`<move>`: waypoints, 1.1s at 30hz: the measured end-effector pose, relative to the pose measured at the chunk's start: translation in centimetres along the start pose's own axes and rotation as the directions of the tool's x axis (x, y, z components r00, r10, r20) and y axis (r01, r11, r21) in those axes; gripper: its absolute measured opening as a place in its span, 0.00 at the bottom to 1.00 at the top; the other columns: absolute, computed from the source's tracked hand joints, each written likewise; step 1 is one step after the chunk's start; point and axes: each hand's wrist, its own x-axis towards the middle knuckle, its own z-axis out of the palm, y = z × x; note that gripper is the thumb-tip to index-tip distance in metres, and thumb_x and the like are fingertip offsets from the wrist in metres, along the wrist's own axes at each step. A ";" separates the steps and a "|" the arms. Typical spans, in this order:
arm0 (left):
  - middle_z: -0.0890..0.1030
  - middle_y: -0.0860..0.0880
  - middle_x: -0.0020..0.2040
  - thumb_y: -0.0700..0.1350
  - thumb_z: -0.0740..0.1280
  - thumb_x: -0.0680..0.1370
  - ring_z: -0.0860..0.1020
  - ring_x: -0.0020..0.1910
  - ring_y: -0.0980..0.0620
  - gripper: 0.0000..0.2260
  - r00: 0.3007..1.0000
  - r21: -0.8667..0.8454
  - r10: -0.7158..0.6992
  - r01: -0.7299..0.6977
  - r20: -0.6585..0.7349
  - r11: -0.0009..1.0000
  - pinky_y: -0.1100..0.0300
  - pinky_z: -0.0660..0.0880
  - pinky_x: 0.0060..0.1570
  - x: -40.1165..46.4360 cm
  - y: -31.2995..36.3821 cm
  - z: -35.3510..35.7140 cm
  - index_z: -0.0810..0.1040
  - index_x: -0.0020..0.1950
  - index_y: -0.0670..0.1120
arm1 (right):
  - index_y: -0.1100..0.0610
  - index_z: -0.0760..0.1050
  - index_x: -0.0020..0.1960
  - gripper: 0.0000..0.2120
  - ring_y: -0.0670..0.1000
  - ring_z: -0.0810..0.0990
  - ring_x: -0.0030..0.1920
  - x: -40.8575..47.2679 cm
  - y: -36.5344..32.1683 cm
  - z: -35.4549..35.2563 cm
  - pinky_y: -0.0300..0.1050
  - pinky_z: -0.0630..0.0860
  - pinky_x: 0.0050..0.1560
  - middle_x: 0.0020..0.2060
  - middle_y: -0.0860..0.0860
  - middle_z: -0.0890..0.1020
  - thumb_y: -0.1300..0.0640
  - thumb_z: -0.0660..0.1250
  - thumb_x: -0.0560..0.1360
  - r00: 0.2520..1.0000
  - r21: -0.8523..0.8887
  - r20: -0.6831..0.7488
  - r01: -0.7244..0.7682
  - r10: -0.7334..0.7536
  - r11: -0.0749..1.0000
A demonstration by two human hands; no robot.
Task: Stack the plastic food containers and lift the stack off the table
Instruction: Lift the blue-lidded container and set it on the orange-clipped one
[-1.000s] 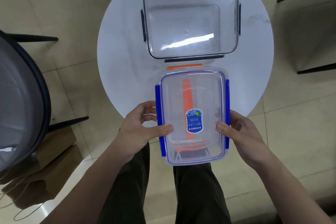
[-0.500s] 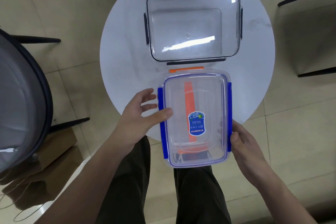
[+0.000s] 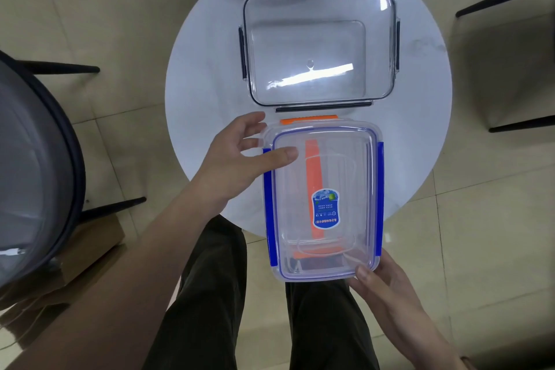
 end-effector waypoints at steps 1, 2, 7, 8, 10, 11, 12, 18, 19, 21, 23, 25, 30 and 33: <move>0.77 0.54 0.68 0.58 0.75 0.61 0.77 0.63 0.55 0.41 1.000 -0.001 0.002 -0.002 0.005 1.000 0.66 0.79 0.45 0.0 0.1 0.0 0.70 0.73 0.53 | 0.57 0.76 0.67 0.46 0.57 0.83 0.62 0.0 -0.1 0.1 0.48 0.83 0.54 0.60 0.55 0.85 0.42 0.85 0.54 1.000 0.037 0.014 -0.002 0.001 0.999; 0.77 0.54 0.68 0.57 0.75 0.62 0.77 0.63 0.55 0.40 1.000 -0.002 0.003 -0.003 0.008 1.000 0.67 0.79 0.45 0.1 0.1 0.0 0.70 0.73 0.53 | 0.59 0.76 0.67 0.46 0.57 0.83 0.62 -0.1 -0.2 0.3 0.47 0.83 0.54 0.60 0.57 0.85 0.43 0.86 0.54 1.000 0.068 0.027 -0.005 0.003 0.998; 0.79 0.51 0.67 0.50 0.78 0.69 0.78 0.64 0.52 0.33 1.000 -0.024 -0.011 0.011 -0.003 1.000 0.63 0.79 0.49 0.1 -0.1 0.0 0.71 0.73 0.52 | 0.59 0.75 0.67 0.46 0.57 0.83 0.62 0.0 -0.3 0.2 0.48 0.84 0.52 0.60 0.56 0.85 0.46 0.86 0.53 1.000 0.126 0.020 -0.025 0.023 0.992; 0.79 0.51 0.66 0.50 0.78 0.69 0.78 0.64 0.52 0.33 1.000 -0.030 -0.013 0.013 -0.004 0.999 0.62 0.80 0.49 0.1 -0.2 0.0 0.71 0.72 0.52 | 0.58 0.75 0.67 0.45 0.57 0.83 0.63 0.0 -0.2 0.2 0.49 0.84 0.52 0.60 0.56 0.84 0.47 0.86 0.55 0.999 0.124 0.018 -0.029 0.027 0.992; 0.79 0.51 0.66 0.53 0.77 0.65 0.78 0.63 0.52 0.36 1.000 -0.038 -0.018 0.018 -0.006 0.999 0.61 0.80 0.50 -0.1 -0.2 -0.1 0.71 0.72 0.52 | 0.58 0.74 0.69 0.41 0.58 0.82 0.64 0.0 -0.1 -0.1 0.52 0.83 0.54 0.62 0.57 0.83 0.50 0.84 0.60 1.000 0.115 0.015 -0.028 0.026 0.993; 0.79 0.51 0.66 0.55 0.77 0.63 0.79 0.62 0.52 0.37 1.000 -0.041 -0.016 0.016 -0.008 0.999 0.60 0.80 0.50 -0.2 -0.1 -0.2 0.71 0.71 0.53 | 0.57 0.74 0.69 0.37 0.59 0.81 0.64 0.0 -0.1 -0.2 0.53 0.83 0.54 0.63 0.57 0.83 0.52 0.82 0.63 1.000 0.109 0.009 -0.018 0.017 0.994; 0.79 0.51 0.65 0.55 0.76 0.62 0.79 0.62 0.53 0.39 1.000 -0.042 -0.012 0.011 -0.009 0.999 0.60 0.80 0.50 -0.4 0.0 -0.3 0.71 0.71 0.53 | 0.56 0.74 0.69 0.34 0.58 0.82 0.64 -0.1 -0.2 -0.3 0.53 0.83 0.54 0.62 0.56 0.83 0.54 0.80 0.65 1.000 0.104 0.001 -0.009 0.009 0.995; 0.79 0.52 0.66 0.55 0.76 0.62 0.78 0.63 0.53 0.39 1.000 -0.044 0.012 -0.013 -0.013 0.999 0.61 0.79 0.50 -1.7 1.0 -0.6 0.71 0.72 0.53 | 0.54 0.74 0.70 0.49 0.59 0.80 0.65 -1.1 -1.6 -0.4 0.59 0.81 0.59 0.63 0.55 0.82 0.42 0.86 0.53 1.000 0.035 -0.021 0.023 -0.022 0.999; 0.79 0.52 0.66 0.55 0.76 0.62 0.78 0.62 0.52 0.38 1.000 -0.047 0.013 -0.013 -0.015 0.999 0.61 0.79 0.50 -1.9 1.2 -0.7 0.71 0.72 0.53 | 0.54 0.74 0.70 0.49 0.59 0.80 0.66 -1.3 -2.0 -0.4 0.59 0.81 0.59 0.64 0.55 0.82 0.41 0.86 0.53 0.999 0.032 -0.024 0.034 -0.033 0.999; 0.80 0.51 0.65 0.55 0.76 0.63 0.79 0.62 0.52 0.38 1.000 -0.056 0.019 -0.020 -0.020 0.998 0.61 0.79 0.51 -2.4 1.7 -0.8 0.72 0.72 0.52 | 0.55 0.74 0.70 0.50 0.59 0.81 0.65 -1.9 -2.6 -0.4 0.58 0.82 0.59 0.64 0.56 0.82 0.42 0.85 0.53 0.998 0.025 -0.016 0.055 -0.054 0.998; 0.80 0.52 0.65 0.55 0.77 0.63 0.79 0.62 0.52 0.37 0.999 -0.072 0.029 -0.030 -0.024 0.997 0.61 0.79 0.51 -3.0 2.4 -1.0 0.72 0.71 0.52 | 0.55 0.74 0.70 0.50 0.59 0.82 0.64 -2.6 -3.6 -0.3 0.56 0.82 0.57 0.63 0.55 0.83 0.41 0.85 0.52 0.998 0.009 -0.008 0.067 -0.067 0.998; 0.81 0.52 0.64 0.55 0.77 0.62 0.80 0.62 0.53 0.37 0.999 -0.082 0.041 -0.043 -0.027 0.996 0.62 0.78 0.50 -3.6 3.2 -1.2 0.72 0.71 0.53 | 0.54 0.75 0.69 0.51 0.58 0.82 0.62 -3.3 -4.6 -0.1 0.54 0.84 0.54 0.61 0.54 0.84 0.39 0.85 0.50 0.996 -0.006 -0.019 0.081 -0.082 0.997; 0.81 0.52 0.62 0.57 0.77 0.60 0.79 0.61 0.54 0.39 0.998 -0.117 0.059 -0.062 -0.032 0.991 0.60 0.80 0.51 -4.8 4.7 -1.6 0.73 0.70 0.53 | 0.56 0.74 0.69 0.54 0.58 0.84 0.61 -4.4 -6.6 0.2 0.52 0.84 0.50 0.60 0.56 0.84 0.36 0.85 0.48 0.994 -0.003 -0.006 0.111 -0.111 0.994; 0.81 0.53 0.61 0.56 0.77 0.61 0.80 0.60 0.54 0.38 0.997 -0.128 0.071 -0.074 -0.028 0.989 0.63 0.80 0.49 -5.4 5.2 -1.5 0.73 0.70 0.53 | 0.57 0.74 0.69 0.56 0.58 0.84 0.59 -5.0 -7.1 0.1 0.51 0.84 0.48 0.59 0.56 0.84 0.36 0.85 0.46 0.994 0.009 0.001 0.110 -0.110 0.994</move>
